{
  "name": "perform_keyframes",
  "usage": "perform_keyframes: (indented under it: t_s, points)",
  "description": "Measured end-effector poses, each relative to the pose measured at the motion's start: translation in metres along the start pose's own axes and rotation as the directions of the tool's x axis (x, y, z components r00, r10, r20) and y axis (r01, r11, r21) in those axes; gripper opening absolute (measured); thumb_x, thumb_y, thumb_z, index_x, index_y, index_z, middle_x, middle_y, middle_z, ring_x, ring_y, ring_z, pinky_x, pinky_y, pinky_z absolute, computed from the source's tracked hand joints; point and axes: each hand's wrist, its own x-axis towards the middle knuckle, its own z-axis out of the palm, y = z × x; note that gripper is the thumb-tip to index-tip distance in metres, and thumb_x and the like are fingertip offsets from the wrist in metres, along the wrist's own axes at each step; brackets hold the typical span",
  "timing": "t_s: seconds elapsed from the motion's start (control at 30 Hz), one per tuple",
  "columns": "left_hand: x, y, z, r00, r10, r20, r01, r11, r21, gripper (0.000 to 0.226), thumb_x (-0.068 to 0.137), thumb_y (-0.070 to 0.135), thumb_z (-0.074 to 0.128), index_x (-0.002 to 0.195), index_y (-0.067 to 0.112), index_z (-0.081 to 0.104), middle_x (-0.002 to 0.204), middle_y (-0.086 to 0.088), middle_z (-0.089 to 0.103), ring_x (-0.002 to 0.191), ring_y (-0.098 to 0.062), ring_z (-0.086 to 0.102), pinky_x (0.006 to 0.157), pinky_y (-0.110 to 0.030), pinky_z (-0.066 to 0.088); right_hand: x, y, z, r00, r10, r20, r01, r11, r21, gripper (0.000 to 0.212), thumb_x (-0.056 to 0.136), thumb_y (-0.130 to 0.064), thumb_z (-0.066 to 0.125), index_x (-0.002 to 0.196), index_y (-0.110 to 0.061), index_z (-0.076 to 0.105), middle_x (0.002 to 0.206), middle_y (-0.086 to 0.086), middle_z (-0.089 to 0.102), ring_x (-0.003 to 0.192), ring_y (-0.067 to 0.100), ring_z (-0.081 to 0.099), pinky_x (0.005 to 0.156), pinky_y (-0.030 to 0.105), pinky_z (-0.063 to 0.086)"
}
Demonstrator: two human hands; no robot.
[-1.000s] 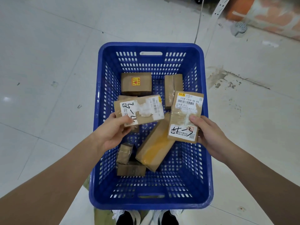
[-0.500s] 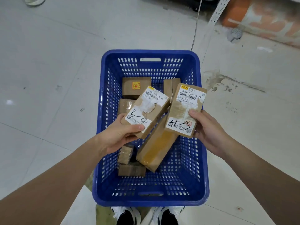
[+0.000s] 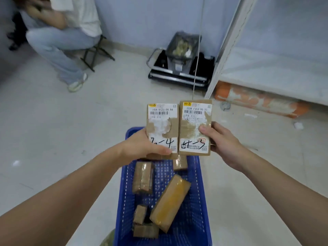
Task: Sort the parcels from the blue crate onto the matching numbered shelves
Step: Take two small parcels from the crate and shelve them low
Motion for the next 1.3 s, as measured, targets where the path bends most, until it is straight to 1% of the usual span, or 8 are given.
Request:
perform_keyframes:
  t_s: [0.33,0.47,0.6,0.73,0.87,1.03,1.2,1.3]
  points:
    - [-0.202,0.299,0.005,0.878,0.463,-0.125,-0.435,0.879,0.198,0.053,0.086,0.035,0.083,0.132,0.035,0.056,0.11,0.019,0.076,0.102,0.003,0.071,0.088,-0.018,0.056,-0.205,-0.316,-0.028,0.924,-0.374,-0.085,0.359,0.921,-0.153,0.027,0.1,-0.029,0.063,0.126,-0.021,0.066,0.113,0.001,0.078,0.101,0.021,0.076,0.089,0.038,0.06]
    - [-0.279,0.392,0.013,0.841,0.534,-0.089,-0.53,0.846,0.061,0.067,0.092,0.073,0.052,0.143,0.031,0.041,0.125,0.003,0.074,0.114,-0.016,0.072,0.103,-0.042,0.054,-0.295,-0.403,-0.031,0.846,-0.507,-0.167,0.477,0.858,-0.188,0.026,0.102,-0.03,0.06,0.126,-0.026,0.065,0.115,-0.001,0.078,0.104,0.021,0.075,0.092,0.038,0.058]
    - [-0.334,0.452,0.018,0.802,0.597,-0.025,-0.596,0.802,0.037,0.052,0.093,0.048,0.061,0.136,0.024,0.046,0.116,-0.007,0.078,0.108,-0.024,0.074,0.098,-0.045,0.058,-0.37,-0.455,-0.036,0.778,-0.588,-0.219,0.547,0.807,-0.224,0.022,0.102,-0.03,0.059,0.123,-0.025,0.067,0.112,0.0,0.079,0.1,0.019,0.076,0.086,0.033,0.06]
    - [-0.377,0.5,0.034,0.72,0.694,0.027,-0.693,0.715,0.091,0.062,0.078,0.036,0.075,0.131,0.008,0.059,0.115,-0.008,0.078,0.107,-0.025,0.075,0.092,-0.041,0.059,-0.434,-0.485,-0.055,0.727,-0.649,-0.224,0.593,0.758,-0.27,0.032,0.098,-0.031,0.064,0.125,-0.014,0.065,0.114,0.004,0.078,0.105,0.025,0.075,0.089,0.04,0.06]
    - [-0.388,0.532,0.072,0.669,0.737,0.099,-0.742,0.654,0.145,0.056,0.079,0.032,0.078,0.129,0.011,0.063,0.114,-0.008,0.078,0.107,-0.026,0.075,0.096,-0.044,0.059,-0.474,-0.487,-0.093,0.72,-0.655,-0.23,0.593,0.752,-0.287,0.043,0.096,-0.033,0.066,0.132,-0.009,0.061,0.119,0.008,0.076,0.11,0.028,0.073,0.097,0.052,0.058]
    - [-0.373,0.564,0.151,0.608,0.776,0.166,-0.794,0.59,0.149,0.055,0.08,0.035,0.078,0.128,0.013,0.063,0.113,-0.005,0.079,0.105,-0.023,0.076,0.094,-0.043,0.06,-0.52,-0.478,-0.163,0.687,-0.677,-0.264,0.599,0.733,-0.321,0.06,0.084,-0.043,0.071,0.135,-0.015,0.056,0.12,0.007,0.076,0.11,0.026,0.073,0.099,0.052,0.057]
    - [-0.336,0.593,0.258,0.562,0.802,0.203,-0.827,0.548,0.123,0.054,0.083,0.043,0.072,0.128,0.016,0.063,0.111,-0.001,0.079,0.102,-0.021,0.077,0.089,-0.039,0.061,-0.552,-0.459,-0.259,0.643,-0.664,-0.381,0.577,0.748,-0.328,0.047,0.092,-0.038,0.068,0.132,-0.014,0.057,0.115,0.006,0.077,0.105,0.025,0.075,0.096,0.053,0.058]
    - [-0.307,0.602,0.314,0.559,0.795,0.237,-0.829,0.547,0.12,0.054,0.085,0.049,0.066,0.13,0.021,0.059,0.111,0.003,0.079,0.101,-0.018,0.077,0.091,-0.04,0.061,-0.56,-0.44,-0.309,0.655,-0.631,-0.415,0.542,0.776,-0.323,0.036,0.099,-0.03,0.065,0.131,-0.015,0.056,0.113,0.004,0.078,0.101,0.022,0.076,0.086,0.041,0.063]
